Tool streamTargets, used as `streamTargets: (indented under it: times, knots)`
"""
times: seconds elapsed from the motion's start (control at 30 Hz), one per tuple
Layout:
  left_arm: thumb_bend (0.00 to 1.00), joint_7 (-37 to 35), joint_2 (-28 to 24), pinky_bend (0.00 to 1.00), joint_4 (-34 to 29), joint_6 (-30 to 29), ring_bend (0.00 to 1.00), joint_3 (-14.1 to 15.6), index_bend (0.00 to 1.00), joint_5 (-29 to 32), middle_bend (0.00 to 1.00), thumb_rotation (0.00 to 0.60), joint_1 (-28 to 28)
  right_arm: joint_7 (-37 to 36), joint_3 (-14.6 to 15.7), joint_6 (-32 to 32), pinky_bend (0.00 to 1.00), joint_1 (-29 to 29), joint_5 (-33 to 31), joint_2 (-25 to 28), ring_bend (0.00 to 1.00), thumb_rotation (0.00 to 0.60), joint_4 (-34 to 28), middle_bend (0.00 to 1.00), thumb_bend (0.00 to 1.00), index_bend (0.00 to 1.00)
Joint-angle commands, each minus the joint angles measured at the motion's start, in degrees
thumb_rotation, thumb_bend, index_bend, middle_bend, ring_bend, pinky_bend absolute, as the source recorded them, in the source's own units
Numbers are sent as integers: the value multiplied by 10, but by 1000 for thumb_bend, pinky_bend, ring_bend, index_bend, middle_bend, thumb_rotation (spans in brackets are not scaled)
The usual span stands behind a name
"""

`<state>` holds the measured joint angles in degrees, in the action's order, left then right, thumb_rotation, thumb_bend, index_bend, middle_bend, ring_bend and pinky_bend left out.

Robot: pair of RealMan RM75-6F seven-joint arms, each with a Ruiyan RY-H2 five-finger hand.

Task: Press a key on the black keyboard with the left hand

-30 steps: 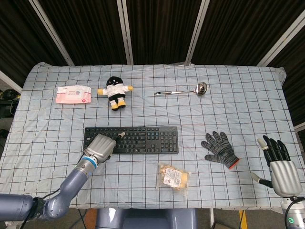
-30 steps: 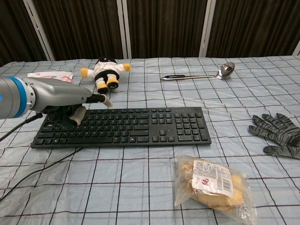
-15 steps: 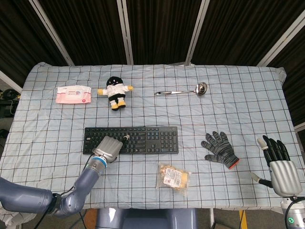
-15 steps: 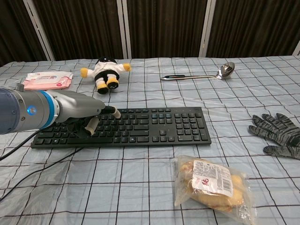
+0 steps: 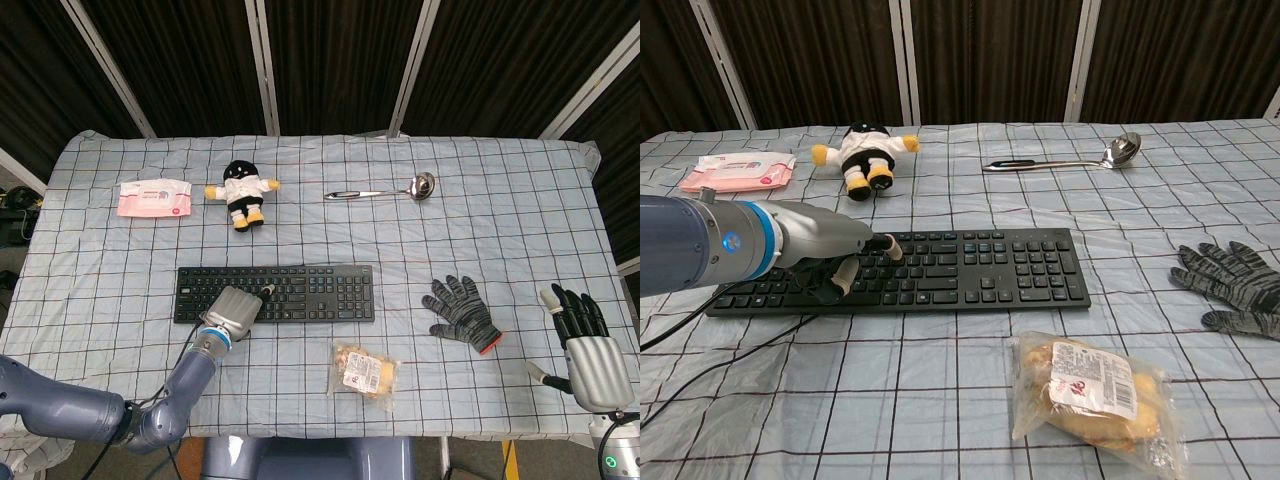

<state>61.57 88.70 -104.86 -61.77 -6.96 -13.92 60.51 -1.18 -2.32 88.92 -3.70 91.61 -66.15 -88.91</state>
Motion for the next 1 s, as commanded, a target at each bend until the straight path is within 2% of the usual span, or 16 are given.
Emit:
streamTargets:
  times: [0.03, 1.0]
  knots:
    - [1000, -2, 3, 550, 4, -1, 731, 3, 0, 6, 817, 600, 4, 0, 0, 0, 0, 0, 0, 0, 0, 600, 0, 0, 50, 0]
    - [1000, -17, 21, 549, 20, -3, 732, 25, 0, 28, 817, 600, 35, -1, 0, 0, 0, 0, 0, -1, 0, 600, -1, 0, 50, 0]
